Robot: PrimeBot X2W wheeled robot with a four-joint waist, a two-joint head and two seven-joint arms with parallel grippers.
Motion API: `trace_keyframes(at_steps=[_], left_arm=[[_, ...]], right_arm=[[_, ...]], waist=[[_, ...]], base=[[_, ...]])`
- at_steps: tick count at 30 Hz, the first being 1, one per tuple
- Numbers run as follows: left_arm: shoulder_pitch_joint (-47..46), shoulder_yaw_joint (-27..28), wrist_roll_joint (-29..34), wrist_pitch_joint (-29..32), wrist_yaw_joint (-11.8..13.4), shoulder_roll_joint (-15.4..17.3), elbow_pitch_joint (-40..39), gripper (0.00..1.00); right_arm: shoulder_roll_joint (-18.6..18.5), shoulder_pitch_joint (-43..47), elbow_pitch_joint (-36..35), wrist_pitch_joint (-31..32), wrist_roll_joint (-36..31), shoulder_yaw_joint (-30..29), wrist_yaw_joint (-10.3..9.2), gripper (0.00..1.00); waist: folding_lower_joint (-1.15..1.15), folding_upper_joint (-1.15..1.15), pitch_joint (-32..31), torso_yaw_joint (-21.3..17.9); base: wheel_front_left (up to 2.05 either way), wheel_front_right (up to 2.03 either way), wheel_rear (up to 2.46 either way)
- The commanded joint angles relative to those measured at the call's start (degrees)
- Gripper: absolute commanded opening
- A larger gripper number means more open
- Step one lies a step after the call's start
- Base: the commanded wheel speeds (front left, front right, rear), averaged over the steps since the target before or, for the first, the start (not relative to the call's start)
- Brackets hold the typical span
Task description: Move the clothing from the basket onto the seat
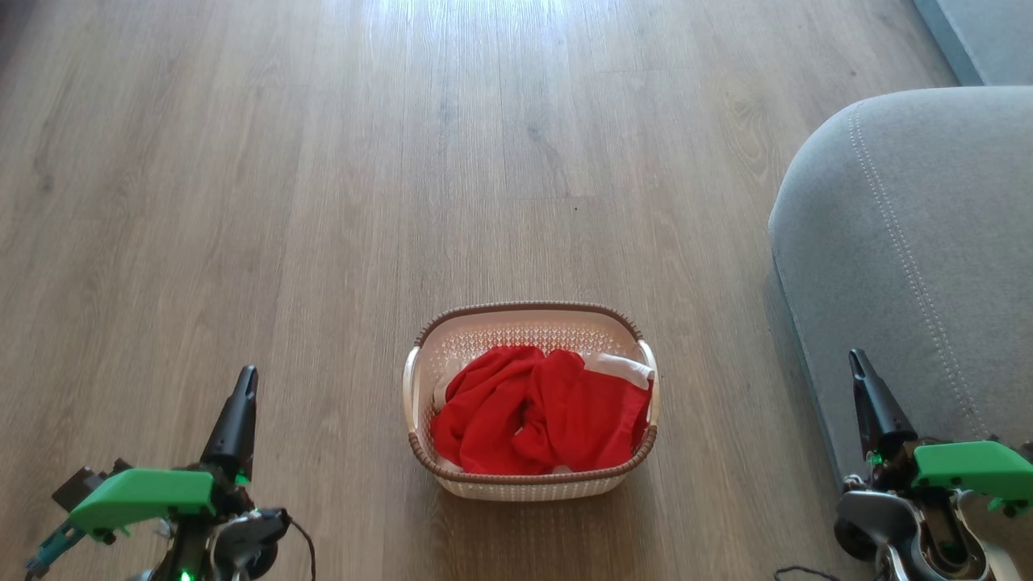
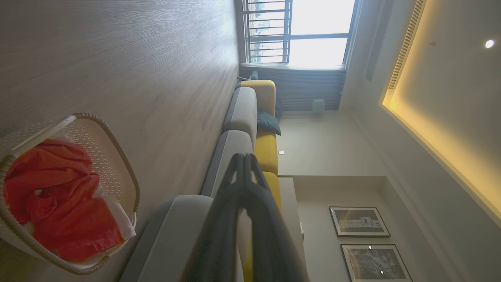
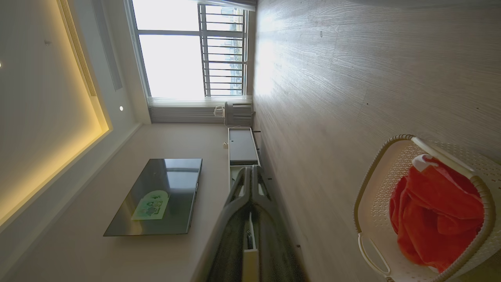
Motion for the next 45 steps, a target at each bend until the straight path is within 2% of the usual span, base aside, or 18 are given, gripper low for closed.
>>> trace_keyframes(at_steps=[1, 25, 26, 30, 45], left_arm=[[-2.7, 1.9, -0.4, 0.4, -0.5, 0.8, -2.0, 0.00], [-2.7, 1.9, -0.4, 0.4, -0.5, 0.8, -2.0, 0.00], [0.0, 0.0, 0.0, 0.0, 0.0, 0.0, 0.0, 1.00], [1.6, -0.3, 0.1, -0.1, 0.1, -0.3, 2.9, 1.00], [-1.3, -1.1, 3.6, -2.6, 0.0, 0.3, 3.8, 1.00]], right_arm=[[-0.2, -3.2, -2.2, 0.3, 0.4, 1.0, 0.02, 0.00], [-0.2, -3.2, -2.2, 0.3, 0.4, 1.0, 0.02, 0.00], [0.0, 0.0, 0.0, 0.0, 0.0, 0.0, 0.00, 1.00], [0.1, 1.3, 3.1, 0.0, 0.0, 0.4, 0.02, 1.00], [-1.5, -1.9, 3.0, -2.4, -2.8, 3.6, 0.02, 1.00]], waist=[[0.00, 0.00, 0.0, 0.0], [0.00, 0.00, 0.0, 0.0], [0.00, 0.00, 0.0, 0.0], [0.00, 0.00, 0.0, 0.0], [0.00, 0.00, 0.2, -0.1]], base=[[0.00, 0.00, 0.00], [0.00, 0.00, 0.00], [0.00, 0.00, 0.00], [0.00, 0.00, 0.00], [0.00, 0.00, 0.00]])
